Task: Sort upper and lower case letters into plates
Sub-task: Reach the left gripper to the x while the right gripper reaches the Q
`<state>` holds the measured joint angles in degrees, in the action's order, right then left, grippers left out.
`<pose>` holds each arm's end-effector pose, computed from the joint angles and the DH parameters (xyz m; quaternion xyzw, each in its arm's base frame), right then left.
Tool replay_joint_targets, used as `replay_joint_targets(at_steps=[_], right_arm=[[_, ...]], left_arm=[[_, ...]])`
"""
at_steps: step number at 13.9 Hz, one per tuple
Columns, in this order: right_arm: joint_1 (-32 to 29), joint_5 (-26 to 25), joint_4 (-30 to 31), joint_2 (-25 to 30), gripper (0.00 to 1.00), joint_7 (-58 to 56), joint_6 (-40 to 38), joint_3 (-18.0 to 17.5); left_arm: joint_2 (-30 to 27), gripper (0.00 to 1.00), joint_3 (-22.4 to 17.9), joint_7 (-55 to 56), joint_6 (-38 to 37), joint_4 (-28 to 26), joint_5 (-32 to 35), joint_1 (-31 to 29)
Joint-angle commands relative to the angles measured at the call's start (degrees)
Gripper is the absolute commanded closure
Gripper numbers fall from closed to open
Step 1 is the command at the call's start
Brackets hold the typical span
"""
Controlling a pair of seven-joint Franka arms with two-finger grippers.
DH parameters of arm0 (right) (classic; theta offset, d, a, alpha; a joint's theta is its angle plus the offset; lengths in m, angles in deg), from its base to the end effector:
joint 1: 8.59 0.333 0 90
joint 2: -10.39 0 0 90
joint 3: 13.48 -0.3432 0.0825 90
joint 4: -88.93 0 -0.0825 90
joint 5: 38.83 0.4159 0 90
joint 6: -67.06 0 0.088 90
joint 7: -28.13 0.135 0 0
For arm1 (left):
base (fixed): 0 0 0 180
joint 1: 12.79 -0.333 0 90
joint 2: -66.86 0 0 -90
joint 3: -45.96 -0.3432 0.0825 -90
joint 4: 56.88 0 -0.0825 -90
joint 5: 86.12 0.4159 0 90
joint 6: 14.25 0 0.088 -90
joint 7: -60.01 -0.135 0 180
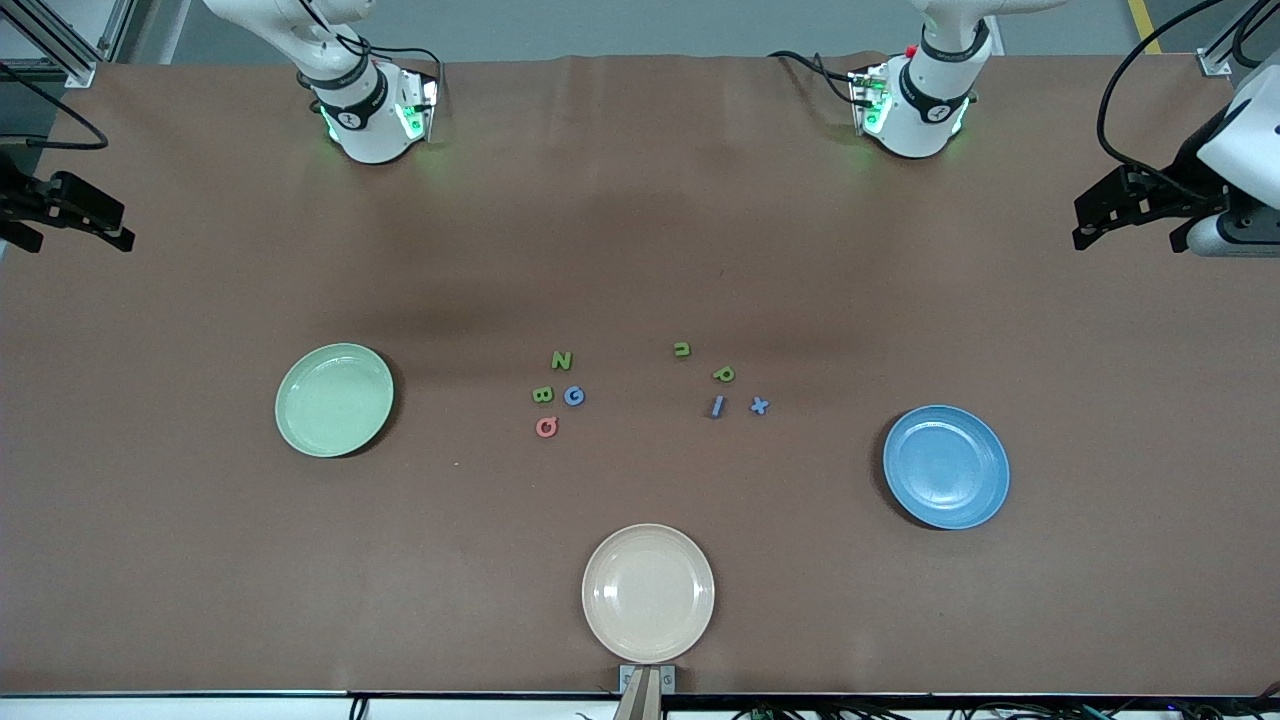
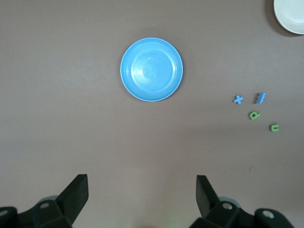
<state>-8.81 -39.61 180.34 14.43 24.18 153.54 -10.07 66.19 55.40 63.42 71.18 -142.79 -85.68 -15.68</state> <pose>0.5544 -0.0383 0.6462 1.0000 0.0025 -0.0081 0.0042 0.5709 -0.0651 0.6591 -0.9996 0.0271 -0.0020 0.0046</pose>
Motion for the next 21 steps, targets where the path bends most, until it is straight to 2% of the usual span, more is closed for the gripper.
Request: replay_joint_targets(at_steps=[1,4,6,8,12,14,18,21], right_arm=[[0.05,2.16,2.37,2.11,0.0,0.35,0.36,0.45],[-0.3,3.15,2.28,2.29,0.0,-0.08,0.27,0.28],[-0.13,2.28,2.28,2.29,0.0,-1.22,0.09,0.01],[-0.04,0.87,2.1,2.38,0.0,-2.72,-0.61,-0.07],[-0.04,0.87,2.02,2.29,0.0,-2.64,-2.01,0.01],[-0.04,0.87,1.23,2.12,0.0,-2.55,-2.63,0.01],[-0.39,0.95,-0.88,-0.25,0.0,-2.28,-4.48,0.1],[-0.65,0.95,-0.8,-3.49,0.0,-2.63,-0.45,0.28]], left_arm=[[0.22,0.0,-0.13,-1.21,-0.27,0.83,0.09,-0.1],[2.23,0.0,0.31,-0.95,-0.18,1.26,0.26,0.6],[5.57,0.0,1.35,-1.48,0.17,3.45,4.98,2.09],[8.03,0.0,2.59,0.53,2.0,3.29,6.33,3.85],[14.71,0.0,3.3,17.29,6.92,1.27,5.37,9.47],[17.88,0.0,3.38,21.53,12.35,-1.09,5.01,11.23],[23.5,0.0,3.38,31.99,31.58,-10.57,5.01,14.05],[27.64,0.0,4.35,39.35,41.71,-15.42,3.52,14.66]])
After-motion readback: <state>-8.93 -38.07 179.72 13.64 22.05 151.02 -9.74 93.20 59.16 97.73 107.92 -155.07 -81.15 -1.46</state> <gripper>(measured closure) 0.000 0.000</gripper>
